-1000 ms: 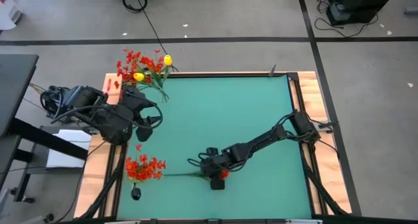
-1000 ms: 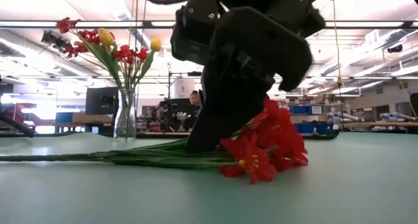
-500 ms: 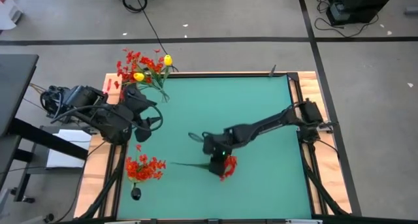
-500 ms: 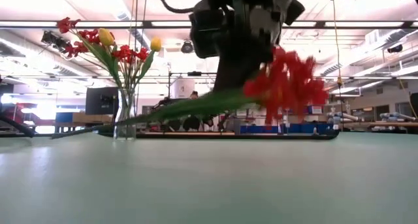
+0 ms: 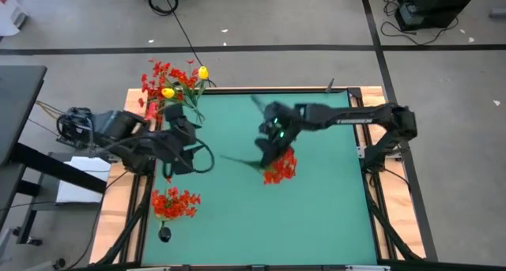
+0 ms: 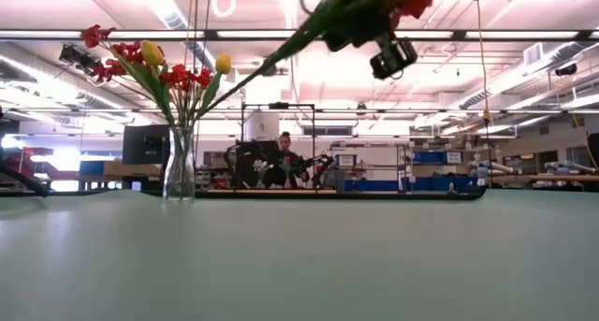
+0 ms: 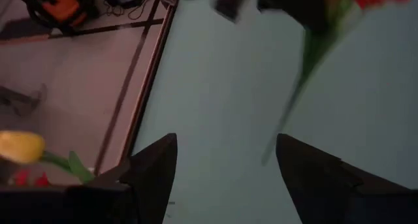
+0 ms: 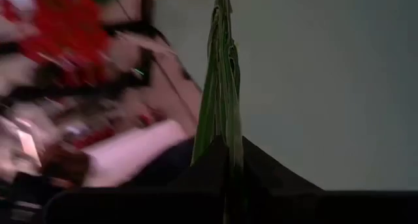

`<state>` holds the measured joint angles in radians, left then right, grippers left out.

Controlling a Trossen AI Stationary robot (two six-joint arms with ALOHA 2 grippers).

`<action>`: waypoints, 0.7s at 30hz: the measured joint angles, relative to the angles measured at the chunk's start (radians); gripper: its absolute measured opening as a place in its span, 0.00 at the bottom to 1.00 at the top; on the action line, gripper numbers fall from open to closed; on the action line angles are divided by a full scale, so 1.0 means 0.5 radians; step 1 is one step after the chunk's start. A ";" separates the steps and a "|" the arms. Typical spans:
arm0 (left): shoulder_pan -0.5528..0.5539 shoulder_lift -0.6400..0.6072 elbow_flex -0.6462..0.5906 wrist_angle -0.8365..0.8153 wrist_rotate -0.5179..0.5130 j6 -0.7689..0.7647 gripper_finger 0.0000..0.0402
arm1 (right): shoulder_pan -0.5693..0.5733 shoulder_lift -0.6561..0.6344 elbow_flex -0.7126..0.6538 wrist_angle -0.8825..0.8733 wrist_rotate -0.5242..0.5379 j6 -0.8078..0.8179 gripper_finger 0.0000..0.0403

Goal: Sort flowers into vase by color
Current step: Put the red flowers into the yellow vase

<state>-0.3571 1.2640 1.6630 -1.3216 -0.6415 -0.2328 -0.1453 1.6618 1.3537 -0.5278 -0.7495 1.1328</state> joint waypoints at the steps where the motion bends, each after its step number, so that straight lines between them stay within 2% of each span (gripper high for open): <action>1: 0.013 0.033 0.000 0.018 -0.001 0.053 0.66 | -0.046 -0.034 0.000 0.009 -0.023 0.065 0.08; 6: 0.092 0.182 -0.002 0.183 0.000 0.300 0.66 | -0.226 -0.178 0.000 0.102 -0.054 0.388 0.06; 11: 0.176 0.261 -0.002 0.380 -0.001 0.411 0.66 | -0.357 -0.281 0.000 0.286 -0.083 0.798 0.07; 16: 0.243 0.296 -0.002 0.609 -0.001 0.523 0.66 | -0.416 -0.321 0.000 0.528 -0.155 1.171 0.08; 21: 0.304 0.349 -0.002 0.861 -0.001 0.691 0.66 | -0.422 -0.321 0.001 0.766 -0.263 1.403 0.08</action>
<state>-0.2050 1.4384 1.6623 -0.8914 -0.6422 0.1127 -0.3565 1.5013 1.3540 -0.1450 -0.8811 1.8341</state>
